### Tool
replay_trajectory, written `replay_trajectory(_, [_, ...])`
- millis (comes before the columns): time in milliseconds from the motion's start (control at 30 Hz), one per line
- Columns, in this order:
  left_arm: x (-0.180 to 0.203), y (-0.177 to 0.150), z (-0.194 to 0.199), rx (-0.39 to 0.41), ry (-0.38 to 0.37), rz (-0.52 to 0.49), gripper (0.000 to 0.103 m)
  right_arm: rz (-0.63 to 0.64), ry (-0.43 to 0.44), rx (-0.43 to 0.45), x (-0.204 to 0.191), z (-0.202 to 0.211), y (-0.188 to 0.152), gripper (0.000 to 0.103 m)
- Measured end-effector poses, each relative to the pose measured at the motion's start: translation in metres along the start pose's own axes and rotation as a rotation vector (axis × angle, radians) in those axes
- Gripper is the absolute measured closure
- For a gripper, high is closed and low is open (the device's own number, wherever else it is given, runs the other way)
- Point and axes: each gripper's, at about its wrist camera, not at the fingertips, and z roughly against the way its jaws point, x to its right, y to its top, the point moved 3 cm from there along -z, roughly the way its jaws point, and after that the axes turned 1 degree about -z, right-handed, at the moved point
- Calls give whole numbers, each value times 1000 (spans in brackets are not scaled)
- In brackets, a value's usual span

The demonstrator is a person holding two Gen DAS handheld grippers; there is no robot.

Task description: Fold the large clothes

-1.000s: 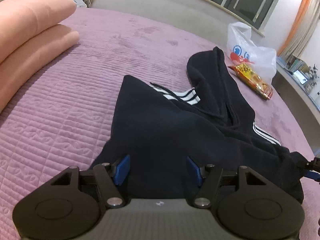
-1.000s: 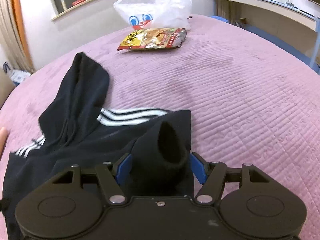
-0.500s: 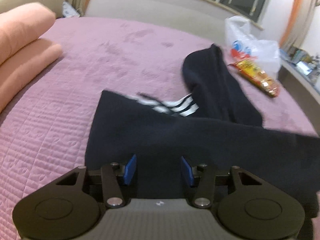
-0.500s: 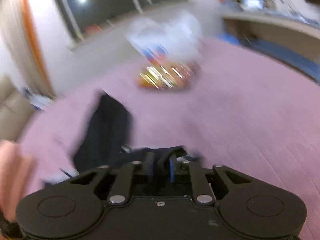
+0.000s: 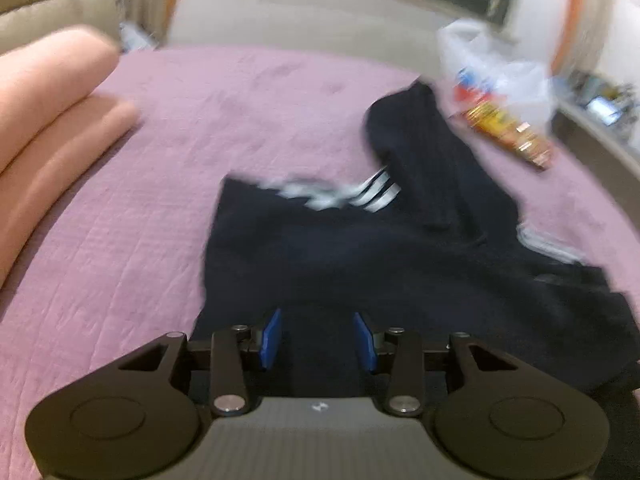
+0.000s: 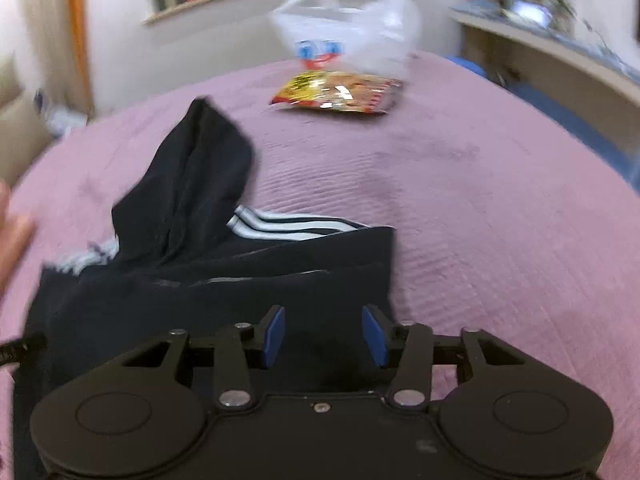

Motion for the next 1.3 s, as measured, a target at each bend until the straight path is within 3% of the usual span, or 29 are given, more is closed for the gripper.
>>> replay_trajectory(67, [-11,-14,-19,-86,28,10,61,64,-94,-33,-9,-21,-5,61])
replay_trajectory(133, [-18,-21,-22,-55,-11,17,61,55,-160,-148,3,-49,-19,61])
replay_trajectory(167, [-19,-22,-21,-54,-16,19,61,33,-151,-227,9,-66,-26,60])
replay_trajectory(333, [-16,-20,-23,-58,-21,-37,61,-27,-144,-248,20,-70,-23,58])
replay_trajectory(467, [-19,-13,-13,-67,-52,-37,61,22,-168,-238,11,-74,-28,55])
replay_trajectory(600, [-17,25,26,52,-144,-67,55,35,-122,-241,10,-74,-17,53])
replay_trajectory(700, [-8,76,31,124,-210,-94,49,60,-42,-152,5,-44,7,53])
replay_trajectory(833, [15,150,-16,106,-304,-98,42,76,106,-7,-18,-35,65,50])
replay_trajectory(1000, [39,211,-113,-18,-395,-7,41,48,228,41,-43,-117,134,34])
replay_trajectory(1167, [38,233,-198,-111,-420,111,42,-72,338,-57,-48,-224,179,28])
replay_trajectory(1300, [33,235,-257,-259,-541,291,42,-168,360,-127,-47,-280,191,28])
